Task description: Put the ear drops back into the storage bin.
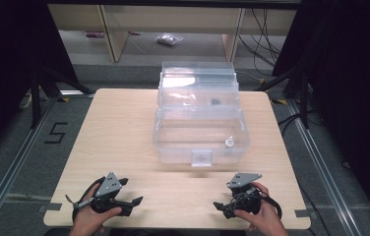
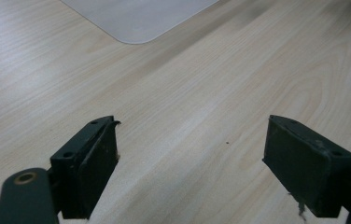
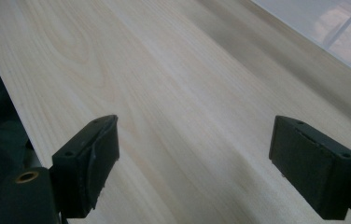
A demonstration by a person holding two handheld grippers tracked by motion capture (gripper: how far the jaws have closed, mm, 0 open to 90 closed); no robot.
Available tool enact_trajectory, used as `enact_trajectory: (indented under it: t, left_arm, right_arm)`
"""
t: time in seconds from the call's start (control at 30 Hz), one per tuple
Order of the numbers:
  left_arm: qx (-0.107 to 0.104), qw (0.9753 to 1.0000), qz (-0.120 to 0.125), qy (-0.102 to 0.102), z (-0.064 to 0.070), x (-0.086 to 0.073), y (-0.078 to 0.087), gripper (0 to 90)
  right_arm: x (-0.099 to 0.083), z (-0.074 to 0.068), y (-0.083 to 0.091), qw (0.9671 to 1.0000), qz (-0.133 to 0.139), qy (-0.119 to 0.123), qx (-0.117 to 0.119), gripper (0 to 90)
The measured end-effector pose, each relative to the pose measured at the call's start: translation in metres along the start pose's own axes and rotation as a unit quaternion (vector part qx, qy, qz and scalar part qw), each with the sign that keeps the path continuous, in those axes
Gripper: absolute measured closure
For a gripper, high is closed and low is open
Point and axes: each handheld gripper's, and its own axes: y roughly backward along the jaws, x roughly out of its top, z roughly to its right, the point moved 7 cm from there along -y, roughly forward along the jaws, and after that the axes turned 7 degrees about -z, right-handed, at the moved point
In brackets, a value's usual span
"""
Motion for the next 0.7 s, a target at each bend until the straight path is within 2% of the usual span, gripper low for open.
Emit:
enact_trajectory:
  t: [0.03, 0.07, 0.1, 0.13, 0.17, 0.23, 0.3, 0.33, 0.43, 0.47, 0.53, 0.57, 0.7]
  left_arm:
    - [0.0, 1.0, 0.0, 0.0, 0.0, 0.0, 0.0001, 17.0]
    - [0.0, 1.0, 0.0, 0.0, 0.0, 0.0001, 0.0001, 17.0]
    - [-0.001, 1.0, 0.0, -0.001, 0.0, 0.0001, 0.0002, 17.0]
    - [0.0, 1.0, 0.0, 0.0, 0.0, 0.0001, 0.0001, 17.0]
    - [-0.002, 1.0, 0.0, -0.001, 0.0002, 0.0, 0.0004, 17.0]
    - [-0.003, 1.0, 0.002, 0.0, 0.0004, 0.0002, -0.0001, 17.0]
    - [-0.003, 1.0, 0.004, 0.0, 0.0004, 0.0004, -0.0004, 17.0]
    - [-0.003, 1.0, 0.003, 0.0, 0.0004, 0.0003, -0.0004, 17.0]
    - [-0.003, 1.0, 0.0, -0.001, 0.0004, 0.0001, 0.0001, 17.0]
    - [-0.003, 1.0, 0.001, -0.001, 0.0004, 0.0002, -0.0001, 17.0]
    - [-0.003, 1.0, -0.001, -0.001, 0.0004, 0.0001, 0.0002, 17.0]
    - [-0.003, 1.0, -0.001, -0.001, 0.0004, 0.0001, 0.0002, 17.0]
    - [-0.003, 1.0, 0.002, -0.001, 0.0004, 0.0003, -0.0005, 16.9]
  right_arm:
    - [-0.0019, 0.0004, 0.001, 1.0, -0.008, 0.002, -0.002, 16.9]
    - [-0.0015, 0.0004, -0.0004, 1.0, 0.0, 0.008, -0.002, 16.9]
    - [-0.0024, -0.0005, -0.0004, 1.0, -0.004, 0.001, -0.001, 16.9]
    - [-0.0026, 0.0, -0.0013, 0.9999, 0.001, 0.012, -0.001, 16.9]
    - [-0.0042, -0.0005, -0.0002, 0.9999, -0.008, 0.013, 0.003, 16.9]
    - [-0.005, -0.001, -0.0014, 1.0, -0.005, 0.009, 0.0, 16.9]
    - [-0.0068, -0.0004, -0.0011, 0.9998, -0.013, 0.013, 0.0, 16.9]
    - [-0.0076, -0.0017, -0.0011, 0.9998, -0.016, 0.006, 0.004, 16.9]
    - [-0.0077, -0.0003, -0.0031, 0.9998, -0.009, 0.019, 0.0, 16.9]
    - [-0.008, -0.0018, -0.0033, 0.9999, -0.01, 0.011, 0.006, 16.9]
    - [-0.0084, -0.0012, -0.0041, 0.9998, -0.008, 0.015, 0.003, 16.9]
    - [-0.0095, -0.0014, -0.0031, 0.9997, -0.017, 0.017, 0.005, 16.9]
    - [-0.0106, -0.0011, -0.004, 0.9996, -0.022, 0.018, 0.003, 16.9]
